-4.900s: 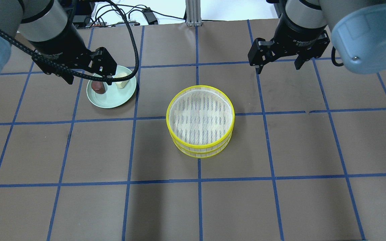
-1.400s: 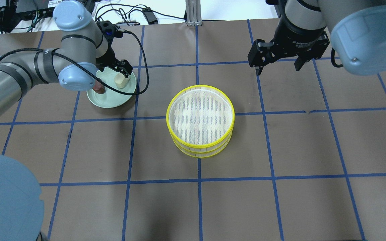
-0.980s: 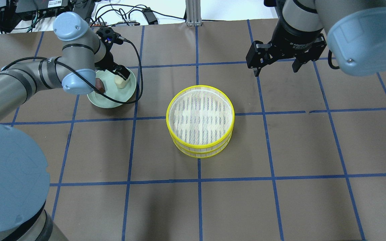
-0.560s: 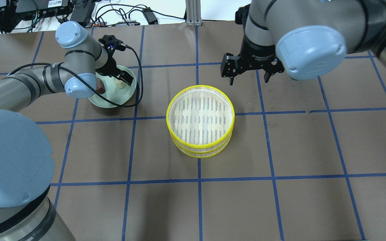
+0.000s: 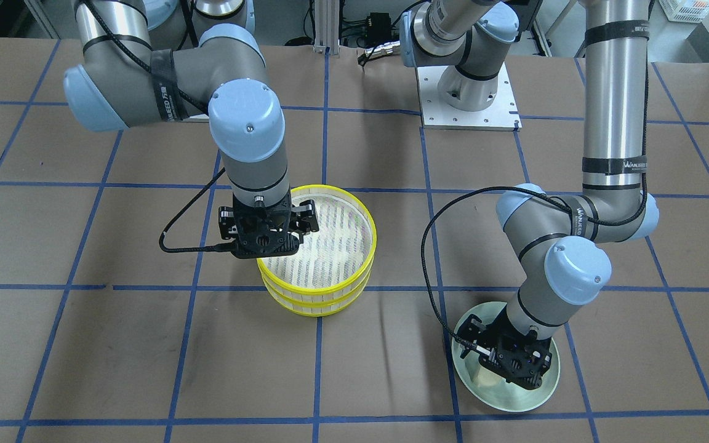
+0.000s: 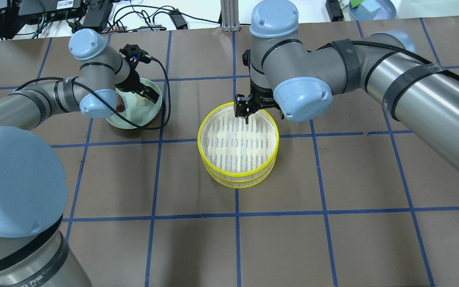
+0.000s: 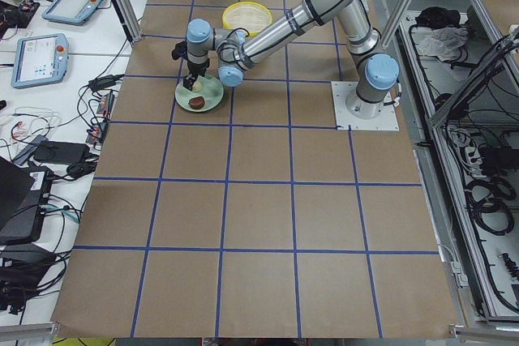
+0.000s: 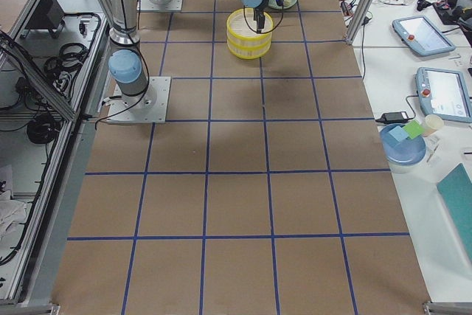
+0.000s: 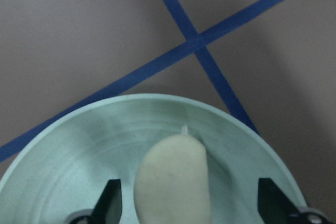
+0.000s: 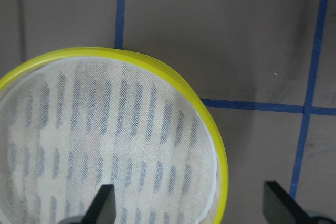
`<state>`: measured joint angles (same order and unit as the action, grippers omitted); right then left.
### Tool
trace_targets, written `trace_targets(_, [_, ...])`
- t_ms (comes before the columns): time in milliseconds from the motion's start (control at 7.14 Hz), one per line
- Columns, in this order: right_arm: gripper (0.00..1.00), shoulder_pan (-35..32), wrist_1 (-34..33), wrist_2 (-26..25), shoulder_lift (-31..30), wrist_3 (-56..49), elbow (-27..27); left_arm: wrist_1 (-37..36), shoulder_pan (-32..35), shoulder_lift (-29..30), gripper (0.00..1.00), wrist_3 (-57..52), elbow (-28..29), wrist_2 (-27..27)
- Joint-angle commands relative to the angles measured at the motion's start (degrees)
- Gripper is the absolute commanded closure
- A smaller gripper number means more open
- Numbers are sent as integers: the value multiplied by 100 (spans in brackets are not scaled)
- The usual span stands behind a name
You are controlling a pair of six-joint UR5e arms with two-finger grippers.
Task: Place buns in different layers of steamer
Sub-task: 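Lower left gripper to the white bun while right gripper reaches the steamer rim, then grasp the white bun with left gripper while right lifts the top tier aside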
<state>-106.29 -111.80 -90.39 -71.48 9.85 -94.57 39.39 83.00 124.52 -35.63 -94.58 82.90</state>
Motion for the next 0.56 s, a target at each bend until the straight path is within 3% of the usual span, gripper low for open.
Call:
trace_targets(0, [9, 2, -70, -40, 73, -115, -44, 7, -21, 2, 39, -14, 18, 7])
trace_targets(140, [20, 11, -61, -49, 82, -184, -62, 7, -30, 2, 80, -14, 18, 16])
trace_targets(280, [23, 55, -61, -40, 99, -185, -79, 7, -30, 2, 100, -23, 18, 42])
trace_targets(420, [23, 134, -52, -40, 108, -194, -97, 24, -30, -7, 100, -23, 18, 33])
